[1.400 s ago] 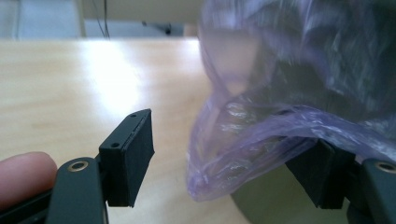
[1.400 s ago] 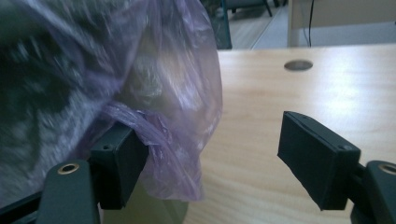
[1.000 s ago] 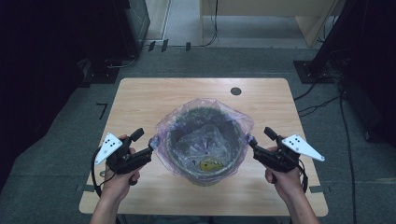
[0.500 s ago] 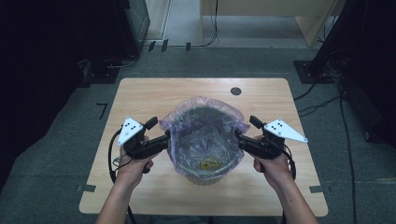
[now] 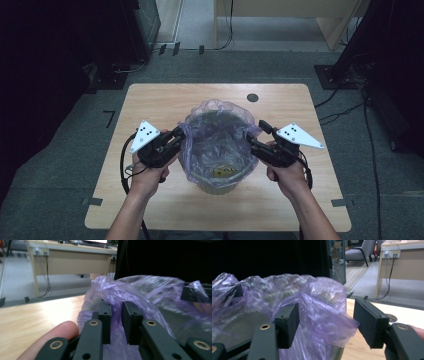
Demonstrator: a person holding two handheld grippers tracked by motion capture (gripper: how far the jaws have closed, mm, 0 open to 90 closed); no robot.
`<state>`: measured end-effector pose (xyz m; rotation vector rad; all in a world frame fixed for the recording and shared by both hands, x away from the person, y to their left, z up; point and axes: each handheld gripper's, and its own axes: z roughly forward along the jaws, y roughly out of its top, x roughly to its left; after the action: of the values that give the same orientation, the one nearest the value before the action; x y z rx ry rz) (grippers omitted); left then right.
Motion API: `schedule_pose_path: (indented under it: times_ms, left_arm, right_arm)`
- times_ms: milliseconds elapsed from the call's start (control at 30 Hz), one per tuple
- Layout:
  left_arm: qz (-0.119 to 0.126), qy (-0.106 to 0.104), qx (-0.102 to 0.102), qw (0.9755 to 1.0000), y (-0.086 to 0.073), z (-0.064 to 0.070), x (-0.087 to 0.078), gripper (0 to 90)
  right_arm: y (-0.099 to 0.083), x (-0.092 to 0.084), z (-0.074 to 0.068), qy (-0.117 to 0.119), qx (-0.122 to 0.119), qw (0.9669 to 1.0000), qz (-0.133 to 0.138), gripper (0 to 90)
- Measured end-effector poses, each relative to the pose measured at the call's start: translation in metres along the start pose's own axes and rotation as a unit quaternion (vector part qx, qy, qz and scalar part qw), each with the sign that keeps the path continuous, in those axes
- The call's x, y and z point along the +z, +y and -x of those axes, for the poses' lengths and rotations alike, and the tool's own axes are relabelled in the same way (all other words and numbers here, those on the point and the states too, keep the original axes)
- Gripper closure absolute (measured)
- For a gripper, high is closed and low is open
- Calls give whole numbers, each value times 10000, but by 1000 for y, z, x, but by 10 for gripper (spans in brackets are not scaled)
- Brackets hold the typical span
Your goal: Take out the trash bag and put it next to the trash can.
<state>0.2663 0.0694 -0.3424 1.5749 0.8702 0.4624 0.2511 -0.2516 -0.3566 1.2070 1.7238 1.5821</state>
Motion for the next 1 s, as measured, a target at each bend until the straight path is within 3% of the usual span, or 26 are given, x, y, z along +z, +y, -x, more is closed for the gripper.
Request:
schedule_pose_path:
  times_ms: [233, 467, 567, 633, 700, 800, 933, 1000]
  left_arm:
    - [138, -251, 74, 9996, 25, 15, 5, 835]
    - [384, -489, 175, 9979, 42, 32, 5, 801]
    - [335, -415, 246, 9983, 41, 34, 9, 756]
    - [289, -352, 194, 9988, 38, 31, 11, 703]
    - [240, -264, 148, 9993, 34, 29, 11, 665]
    - [170, -260, 142, 9994, 31, 28, 13, 625]
    - [147, -351, 244, 9990, 32, 35, 16, 600]
    - [146, -379, 298, 9987, 33, 39, 17, 632]
  right_arm:
    - [26, 0, -12, 157, -57, 9996, 239, 345]
    - [43, -3, -26, 444, -50, 9979, 460, 307]
    - [42, -4, -35, 644, -179, 9970, 387, 269]
    - [39, -6, -39, 634, -294, 9968, 381, 249]
    - [38, -10, -39, 642, -248, 9968, 409, 243]
    - [35, -14, -39, 789, -124, 9961, 379, 236]
    - [29, -10, -49, 954, -309, 9948, 189, 208]
    - [26, -7, -56, 1025, -417, 9938, 95, 194]
